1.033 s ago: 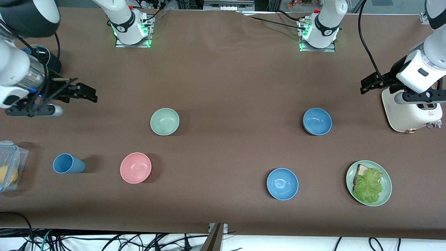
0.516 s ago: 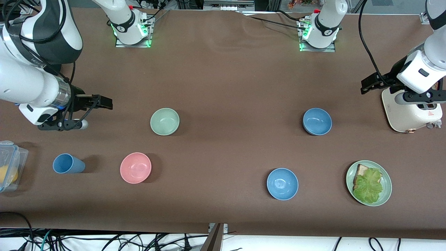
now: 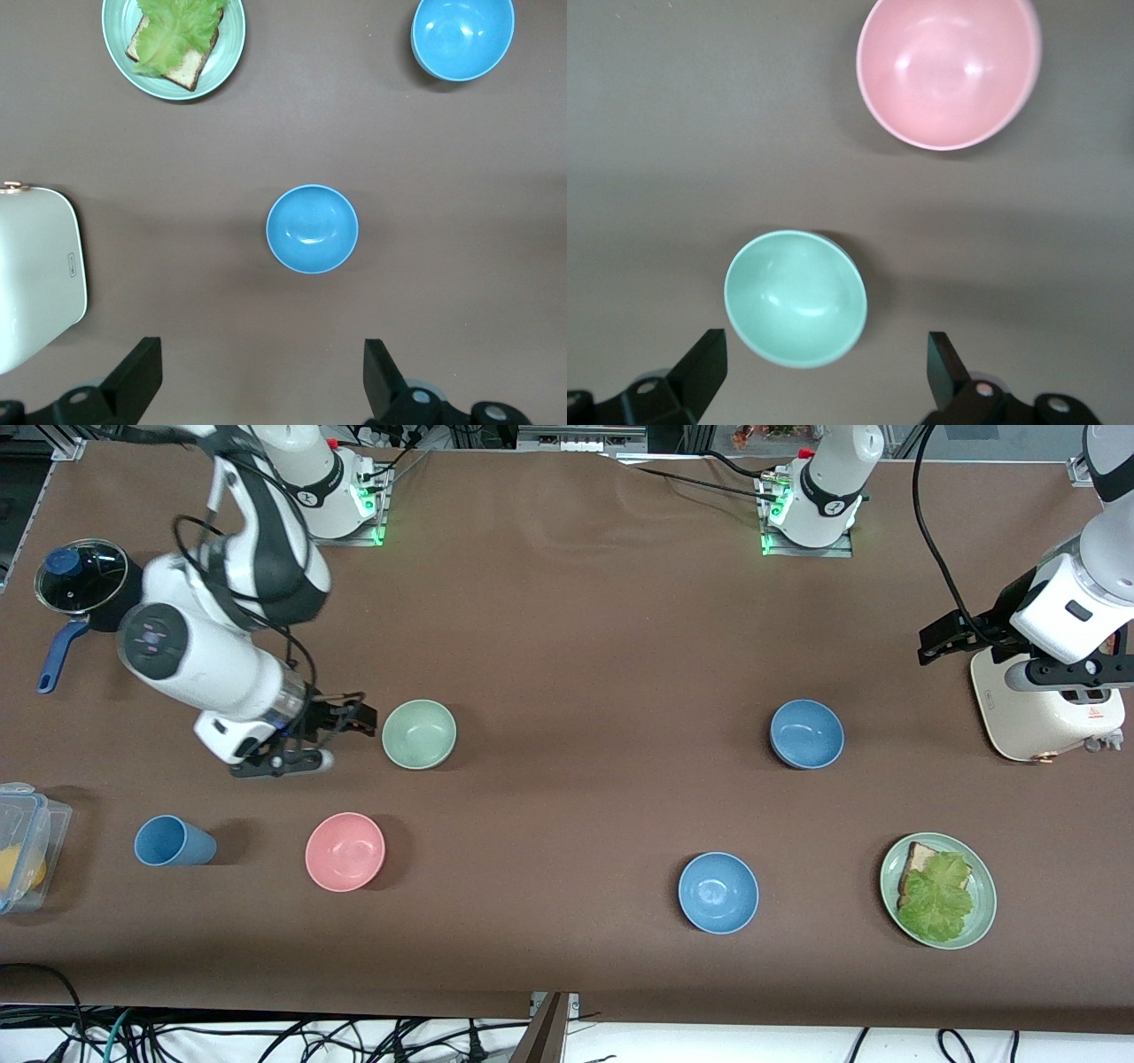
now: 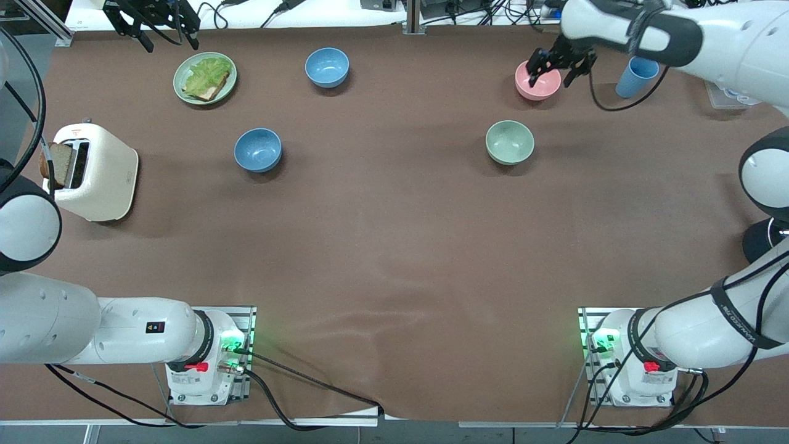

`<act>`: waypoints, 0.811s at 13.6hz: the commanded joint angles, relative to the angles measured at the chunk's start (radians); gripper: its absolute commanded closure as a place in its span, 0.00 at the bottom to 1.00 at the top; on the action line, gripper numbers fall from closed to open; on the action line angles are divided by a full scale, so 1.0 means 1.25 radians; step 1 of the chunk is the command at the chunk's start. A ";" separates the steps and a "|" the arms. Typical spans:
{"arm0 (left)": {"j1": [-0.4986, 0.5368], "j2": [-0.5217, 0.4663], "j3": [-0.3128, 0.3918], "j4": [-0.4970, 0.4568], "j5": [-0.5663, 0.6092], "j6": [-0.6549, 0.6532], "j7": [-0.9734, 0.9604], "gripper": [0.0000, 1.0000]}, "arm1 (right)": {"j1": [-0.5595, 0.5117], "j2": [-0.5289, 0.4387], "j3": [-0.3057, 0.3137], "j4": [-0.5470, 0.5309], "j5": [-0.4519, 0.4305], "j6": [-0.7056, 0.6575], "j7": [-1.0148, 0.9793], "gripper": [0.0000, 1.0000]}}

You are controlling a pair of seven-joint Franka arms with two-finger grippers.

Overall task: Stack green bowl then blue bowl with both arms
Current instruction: 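Reach the right gripper over to the light green bowl's rim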

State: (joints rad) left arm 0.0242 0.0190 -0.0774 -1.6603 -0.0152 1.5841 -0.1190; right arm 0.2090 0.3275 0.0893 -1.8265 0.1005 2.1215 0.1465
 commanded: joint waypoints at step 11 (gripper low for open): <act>0.001 0.011 -0.003 0.029 0.016 -0.027 -0.004 0.00 | 0.012 0.078 0.001 -0.149 0.009 0.191 0.007 0.16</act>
State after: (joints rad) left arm 0.0243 0.0196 -0.0773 -1.6588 -0.0152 1.5773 -0.1190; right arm 0.2266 0.4206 0.0881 -2.0005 0.1006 2.3354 0.1509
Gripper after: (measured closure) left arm 0.000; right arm 0.128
